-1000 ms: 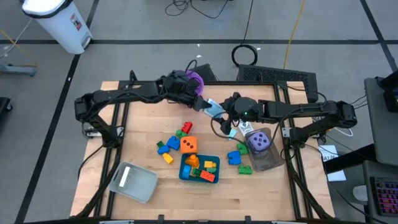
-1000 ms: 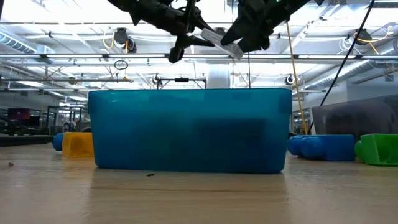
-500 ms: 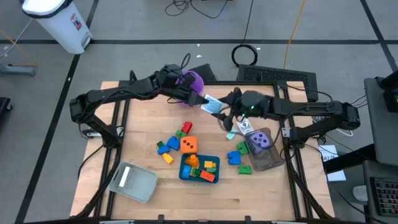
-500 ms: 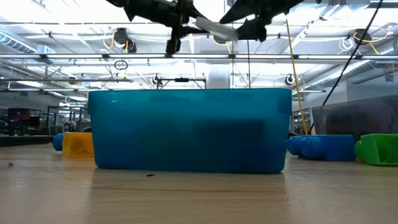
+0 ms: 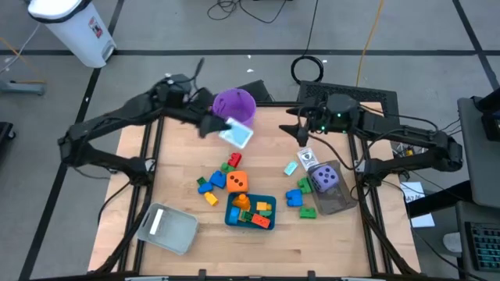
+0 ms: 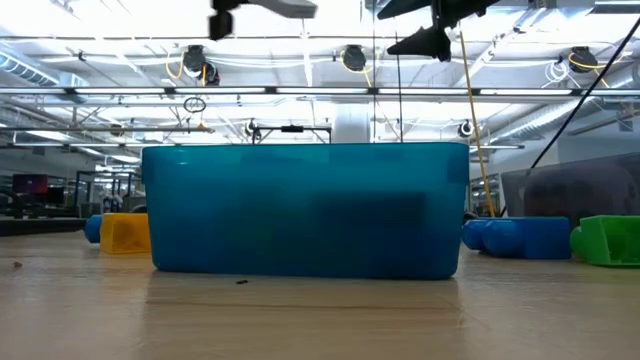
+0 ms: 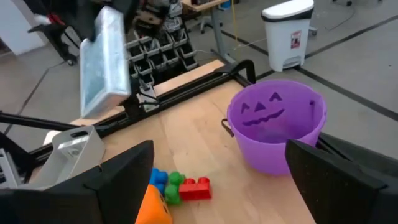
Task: Pick & Place Toys
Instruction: Put the blue deck of cards into the gray bin
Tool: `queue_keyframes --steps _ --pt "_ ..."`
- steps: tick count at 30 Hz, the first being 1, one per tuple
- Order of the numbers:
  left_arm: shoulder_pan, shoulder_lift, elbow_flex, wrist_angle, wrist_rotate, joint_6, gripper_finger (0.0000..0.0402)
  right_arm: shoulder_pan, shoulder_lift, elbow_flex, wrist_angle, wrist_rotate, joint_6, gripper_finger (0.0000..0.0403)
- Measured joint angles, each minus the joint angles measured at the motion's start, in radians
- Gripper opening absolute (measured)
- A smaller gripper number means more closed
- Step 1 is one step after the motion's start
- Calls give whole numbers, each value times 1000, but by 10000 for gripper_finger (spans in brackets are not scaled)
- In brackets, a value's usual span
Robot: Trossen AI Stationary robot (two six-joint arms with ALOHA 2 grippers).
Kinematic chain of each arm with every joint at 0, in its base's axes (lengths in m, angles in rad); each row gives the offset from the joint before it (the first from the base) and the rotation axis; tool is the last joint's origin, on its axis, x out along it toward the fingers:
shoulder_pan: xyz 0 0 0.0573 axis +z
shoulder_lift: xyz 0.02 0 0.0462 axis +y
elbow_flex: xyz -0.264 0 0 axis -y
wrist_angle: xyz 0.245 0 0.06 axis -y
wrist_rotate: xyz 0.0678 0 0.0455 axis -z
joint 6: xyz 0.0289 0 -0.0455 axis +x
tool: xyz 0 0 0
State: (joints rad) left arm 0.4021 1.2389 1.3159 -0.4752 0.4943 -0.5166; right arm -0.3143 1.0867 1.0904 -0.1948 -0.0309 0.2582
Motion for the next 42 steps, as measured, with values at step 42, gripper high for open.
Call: queue_keyframes --steps 42 --pt "-699 69 -96 -1039 252 -411 83 26 3 -272 199 -26 257 357"
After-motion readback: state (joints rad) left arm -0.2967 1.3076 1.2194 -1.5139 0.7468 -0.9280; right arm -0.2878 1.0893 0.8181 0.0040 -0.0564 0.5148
